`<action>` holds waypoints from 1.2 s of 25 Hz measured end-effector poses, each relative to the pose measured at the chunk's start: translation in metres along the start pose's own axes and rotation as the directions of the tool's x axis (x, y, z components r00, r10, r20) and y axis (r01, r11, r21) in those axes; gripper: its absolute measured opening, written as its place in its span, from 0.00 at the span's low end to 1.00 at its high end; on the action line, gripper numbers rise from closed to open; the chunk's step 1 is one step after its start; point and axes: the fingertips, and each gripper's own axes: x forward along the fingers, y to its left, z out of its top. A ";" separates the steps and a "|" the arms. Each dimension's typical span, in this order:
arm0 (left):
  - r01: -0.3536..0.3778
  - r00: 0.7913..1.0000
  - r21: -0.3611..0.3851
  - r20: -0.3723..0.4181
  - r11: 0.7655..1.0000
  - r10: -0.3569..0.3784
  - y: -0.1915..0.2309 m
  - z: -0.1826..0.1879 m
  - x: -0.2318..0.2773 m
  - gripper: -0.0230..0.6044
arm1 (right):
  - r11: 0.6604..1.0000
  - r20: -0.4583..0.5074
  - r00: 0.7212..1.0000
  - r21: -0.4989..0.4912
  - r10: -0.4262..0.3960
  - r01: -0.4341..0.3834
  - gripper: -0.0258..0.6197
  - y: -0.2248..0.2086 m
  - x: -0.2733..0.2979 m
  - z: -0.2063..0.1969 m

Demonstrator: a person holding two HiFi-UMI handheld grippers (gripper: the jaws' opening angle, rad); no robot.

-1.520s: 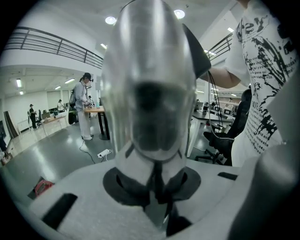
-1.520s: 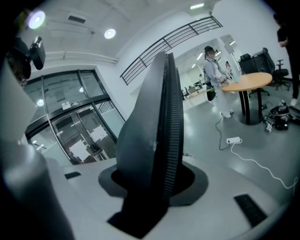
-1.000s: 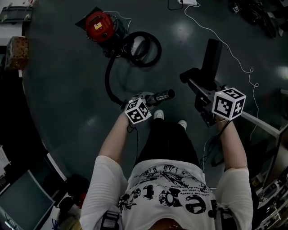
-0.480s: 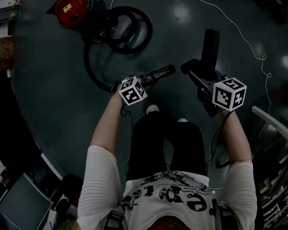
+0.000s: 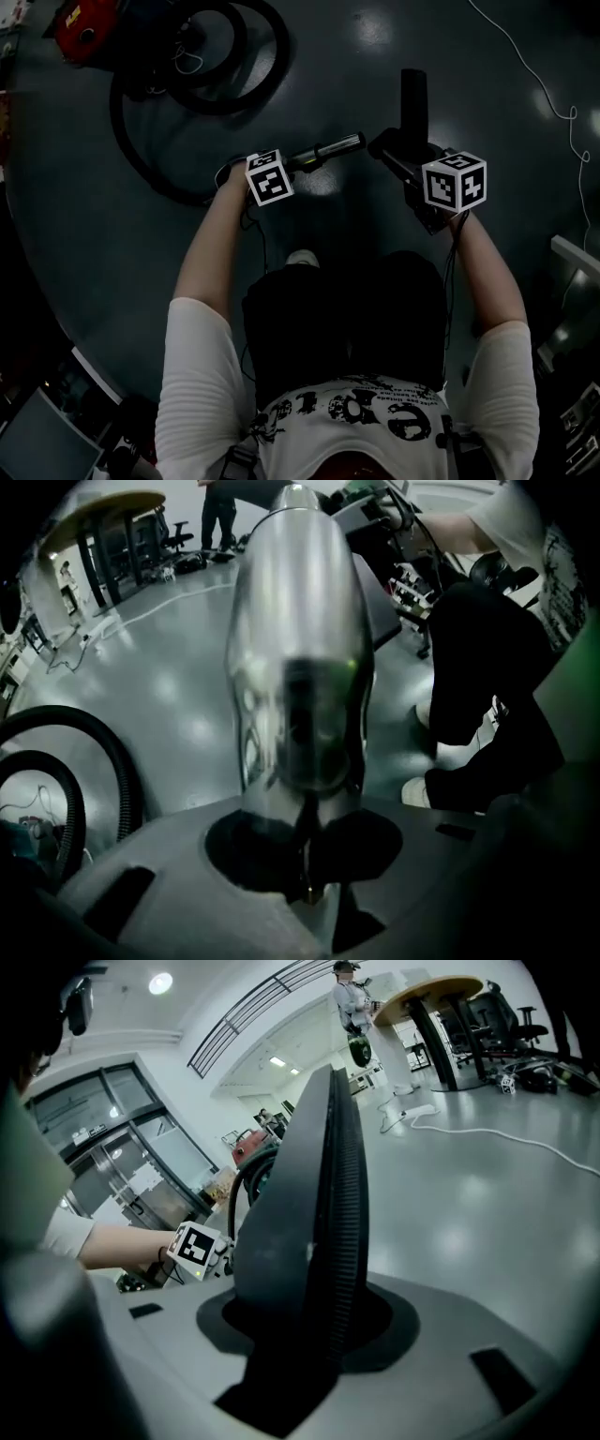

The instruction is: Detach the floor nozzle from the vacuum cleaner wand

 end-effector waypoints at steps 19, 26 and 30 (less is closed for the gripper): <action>0.027 0.966 -0.030 -0.258 0.999 -0.034 0.009 -0.066 0.133 0.18 | 0.975 -0.033 0.999 0.222 -0.010 0.017 0.30 -0.123 0.105 -0.146; 0.004 0.964 -0.017 -0.265 1.000 -0.009 0.002 -0.070 0.135 0.24 | 0.963 -0.040 0.998 0.264 -0.043 0.052 0.31 -0.134 0.103 -0.159; -0.056 0.976 -0.071 -0.215 0.996 0.040 0.000 -0.064 0.137 0.48 | 0.977 -0.075 0.981 0.098 -0.180 0.187 0.42 -0.147 0.096 -0.153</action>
